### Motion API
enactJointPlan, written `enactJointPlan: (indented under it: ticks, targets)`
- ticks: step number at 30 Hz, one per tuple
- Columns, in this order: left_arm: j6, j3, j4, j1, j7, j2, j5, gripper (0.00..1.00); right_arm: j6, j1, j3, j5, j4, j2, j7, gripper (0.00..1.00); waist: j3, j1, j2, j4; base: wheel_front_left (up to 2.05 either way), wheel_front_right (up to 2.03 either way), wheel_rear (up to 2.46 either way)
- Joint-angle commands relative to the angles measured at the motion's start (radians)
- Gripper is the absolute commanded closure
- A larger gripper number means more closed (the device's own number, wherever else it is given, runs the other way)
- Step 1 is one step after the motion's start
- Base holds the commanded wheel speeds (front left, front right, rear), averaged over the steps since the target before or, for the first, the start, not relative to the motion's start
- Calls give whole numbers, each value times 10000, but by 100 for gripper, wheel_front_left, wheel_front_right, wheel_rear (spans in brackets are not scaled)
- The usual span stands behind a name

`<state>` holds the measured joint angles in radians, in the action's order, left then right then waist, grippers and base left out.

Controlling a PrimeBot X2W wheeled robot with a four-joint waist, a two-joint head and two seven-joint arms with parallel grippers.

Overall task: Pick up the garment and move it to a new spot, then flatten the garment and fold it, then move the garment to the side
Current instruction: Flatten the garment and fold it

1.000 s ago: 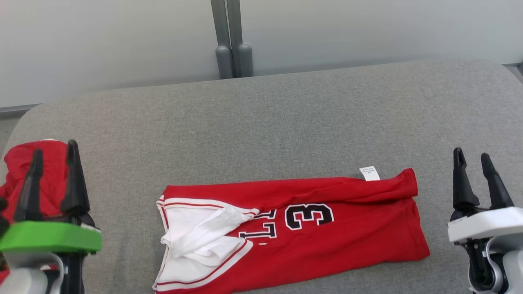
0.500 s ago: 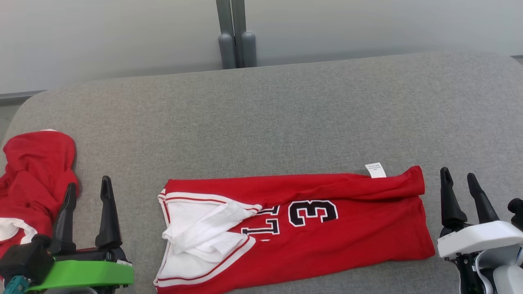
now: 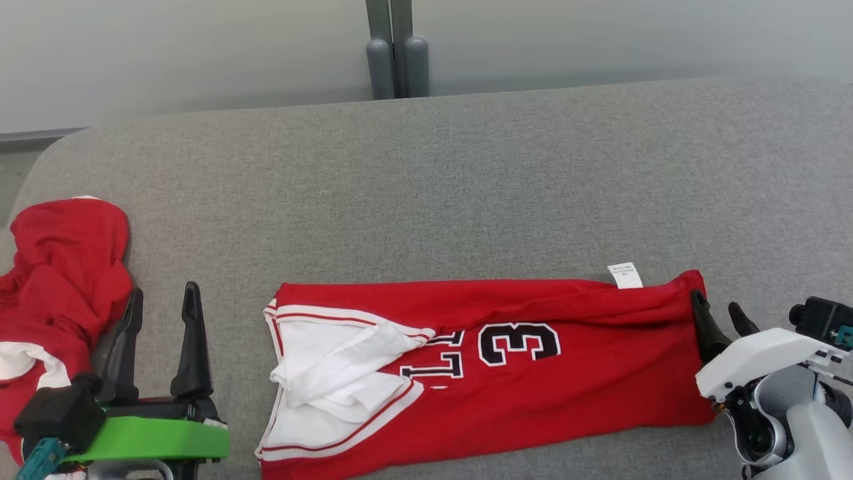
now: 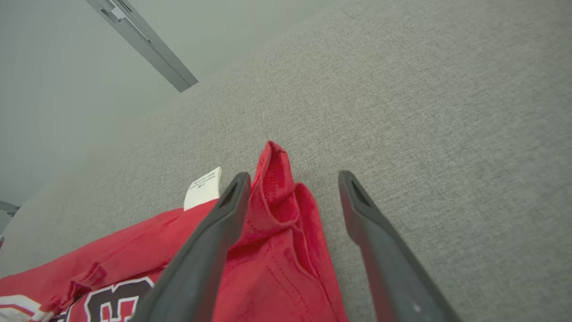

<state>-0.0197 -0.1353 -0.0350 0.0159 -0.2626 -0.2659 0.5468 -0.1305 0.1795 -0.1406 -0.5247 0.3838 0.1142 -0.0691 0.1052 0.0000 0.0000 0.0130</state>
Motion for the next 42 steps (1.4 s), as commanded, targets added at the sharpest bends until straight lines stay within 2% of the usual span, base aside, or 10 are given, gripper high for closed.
enactJointPlan:
  ticks: [1, 9, 16, 17, 18, 19, 21, 22, 30, 42]
  targets:
    - [56, 5, 56, -211, -26, -1, -85, 0, -5, 243, -88, -16, 336, 13, -138, 0, 122, 0, 0, 110, 0, 0, 0]
    - [128, -111, 315, -343, -25, 9, -193, 0, -5, 334, -391, -163, 1918, -242, -1131, 0, 163, 0, 0, 522, 0, 0, 0]
    - [101, -126, 426, -210, -26, 30, -175, 0, -5, -443, 79, -673, 1628, -418, -1480, 0, 36, 0, 0, 632, 0, 0, 0]
    - [93, -134, 421, -193, -26, 43, -181, 0, -5, -481, 147, -743, 1480, -422, -1410, 14, 28, 0, 0, 623, 0, 0, 0]
    - [89, -133, 418, -178, -26, 49, -184, 0, -5, -481, 181, -765, 1390, -413, -1319, 14, 19, 0, 0, 605, 0, 0, 0]
    - [79, -131, 424, -165, -26, 51, -180, 0, -5, -447, 208, -736, 1296, -375, -1188, 58, 10, 0, 0, 576, 0, 0, 0]
    - [100, -149, 440, -167, -26, 38, -169, 0, -5, -205, 179, -672, 1196, -315, -839, 81, 16, 0, 0, 524, 0, 0, 0]
    - [98, -153, 441, -185, -26, 30, -172, 0, -5, -19, 151, -632, 1181, -286, -630, 100, 24, 0, 0, 496, 0, 0, 0]
    - [105, -227, 465, -306, -21, 6, -165, 0, -4, 738, 176, -672, 1538, -82, 329, 100, 80, 0, 0, 349, 0, 0, 0]
    - [-2, -238, 490, -41, -21, -60, -120, 0, -4, 731, -506, -810, 1436, 881, 803, 100, -230, 0, 0, 29, 0, 0, 0]
